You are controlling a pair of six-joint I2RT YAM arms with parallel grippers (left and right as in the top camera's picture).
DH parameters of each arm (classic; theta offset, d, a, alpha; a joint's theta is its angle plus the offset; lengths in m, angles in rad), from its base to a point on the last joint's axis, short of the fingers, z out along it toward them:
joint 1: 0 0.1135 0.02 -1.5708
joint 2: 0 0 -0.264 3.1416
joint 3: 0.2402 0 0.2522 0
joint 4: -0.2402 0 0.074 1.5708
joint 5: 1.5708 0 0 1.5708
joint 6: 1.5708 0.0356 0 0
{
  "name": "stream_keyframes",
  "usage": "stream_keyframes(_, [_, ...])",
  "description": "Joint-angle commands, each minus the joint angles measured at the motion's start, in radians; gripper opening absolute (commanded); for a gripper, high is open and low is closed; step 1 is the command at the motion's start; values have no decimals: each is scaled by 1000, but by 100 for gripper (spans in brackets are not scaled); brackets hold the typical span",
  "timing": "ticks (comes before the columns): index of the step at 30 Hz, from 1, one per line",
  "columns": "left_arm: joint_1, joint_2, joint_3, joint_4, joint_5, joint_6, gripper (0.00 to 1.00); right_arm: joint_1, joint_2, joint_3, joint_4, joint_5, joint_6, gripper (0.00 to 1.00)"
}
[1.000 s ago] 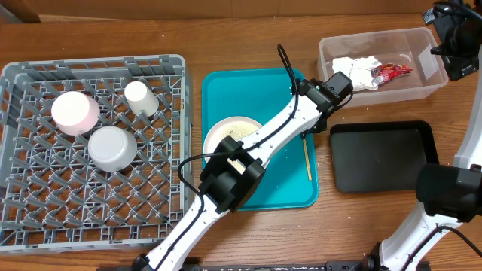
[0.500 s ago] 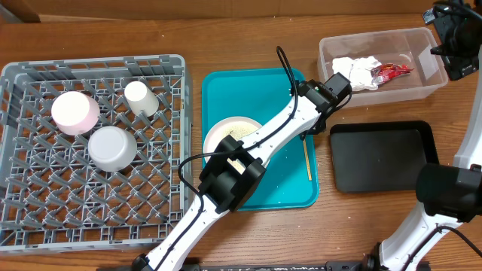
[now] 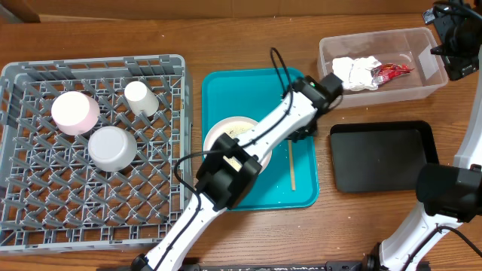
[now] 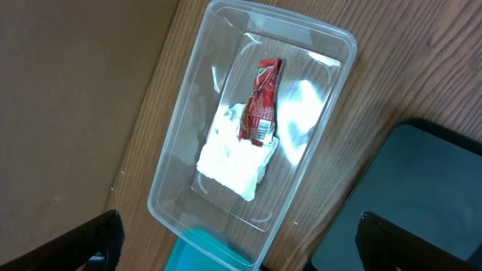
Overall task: Sort waste into correct bins and load items into the dishwasher
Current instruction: 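Return the left gripper to the tray and grasp the second chopstick, then carry the second chopstick to the rack and release it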
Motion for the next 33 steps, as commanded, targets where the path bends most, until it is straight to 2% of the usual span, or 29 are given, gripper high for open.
stream_keyframes(1, [105,-113,77,-106,14,81,4,-2,-1,3,1,10,-1,100])
stream_keyframes(12, [359,-382,154,-330,11,389,4,-2,-1,3,1,10,-1,100])
stream_keyframes(19, [517,-452,153,-363,5,601,5,-2,-1,3,1,10,-1,100])
stream_keyframes(27, [652,-445,96,-363,3,615,4,-2,-1,3,1,10,-1,100])
stream_keyframes(33, [690,-445,-93,-296,19,647,4,-2,-1,3,1,10,-2,100])
